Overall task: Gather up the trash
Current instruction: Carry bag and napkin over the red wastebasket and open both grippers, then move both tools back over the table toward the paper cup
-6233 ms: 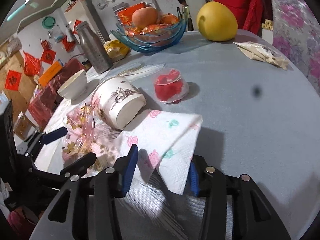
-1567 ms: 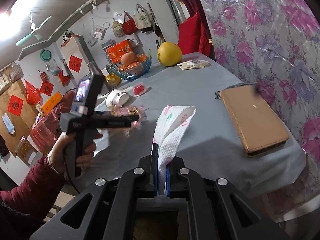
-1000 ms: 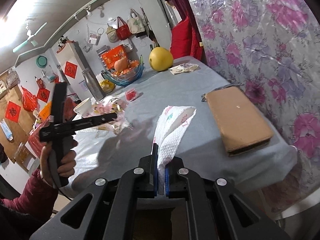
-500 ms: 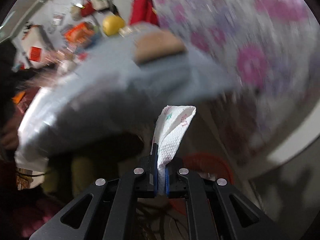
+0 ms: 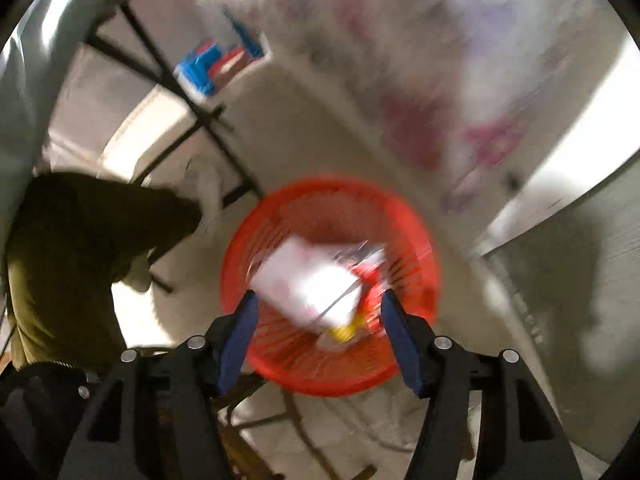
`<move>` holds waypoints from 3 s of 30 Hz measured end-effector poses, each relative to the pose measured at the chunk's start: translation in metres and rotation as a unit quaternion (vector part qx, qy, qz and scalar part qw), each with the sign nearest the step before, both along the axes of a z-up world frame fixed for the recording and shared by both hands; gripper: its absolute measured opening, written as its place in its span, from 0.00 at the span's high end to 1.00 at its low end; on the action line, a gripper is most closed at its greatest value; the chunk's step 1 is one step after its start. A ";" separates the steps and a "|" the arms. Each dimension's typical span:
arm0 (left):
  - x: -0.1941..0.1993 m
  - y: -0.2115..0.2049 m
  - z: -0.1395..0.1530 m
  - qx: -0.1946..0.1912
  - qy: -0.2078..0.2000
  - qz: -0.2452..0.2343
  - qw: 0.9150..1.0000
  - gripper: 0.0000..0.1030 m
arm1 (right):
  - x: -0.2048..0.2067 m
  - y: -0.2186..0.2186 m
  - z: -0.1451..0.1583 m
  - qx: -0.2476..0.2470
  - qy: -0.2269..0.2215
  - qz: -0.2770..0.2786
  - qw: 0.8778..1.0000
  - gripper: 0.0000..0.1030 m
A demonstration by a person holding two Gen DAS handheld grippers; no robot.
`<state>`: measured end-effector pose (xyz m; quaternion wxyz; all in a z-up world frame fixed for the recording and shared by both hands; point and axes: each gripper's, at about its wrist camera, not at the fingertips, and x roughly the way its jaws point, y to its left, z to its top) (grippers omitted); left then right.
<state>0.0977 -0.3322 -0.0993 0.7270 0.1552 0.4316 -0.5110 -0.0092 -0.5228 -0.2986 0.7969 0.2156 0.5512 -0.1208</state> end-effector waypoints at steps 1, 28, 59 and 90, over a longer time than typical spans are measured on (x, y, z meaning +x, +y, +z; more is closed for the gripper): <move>-0.005 -0.009 -0.006 0.006 0.003 -0.012 1.000 0.50 | -0.004 -0.011 0.015 -0.016 -0.016 -0.014 1.000 0.40; -0.026 -0.094 -0.074 0.105 0.016 -0.061 0.993 0.13 | -0.053 -0.046 0.145 -0.094 -0.196 -0.081 0.973 0.39; -0.007 0.072 0.056 -0.029 -0.177 0.152 0.972 0.07 | 0.005 0.102 0.263 -0.102 -0.319 0.075 0.939 0.26; 0.153 0.188 0.044 0.049 -0.176 0.298 0.937 0.07 | 0.204 0.198 0.231 0.013 -0.272 0.161 0.949 0.18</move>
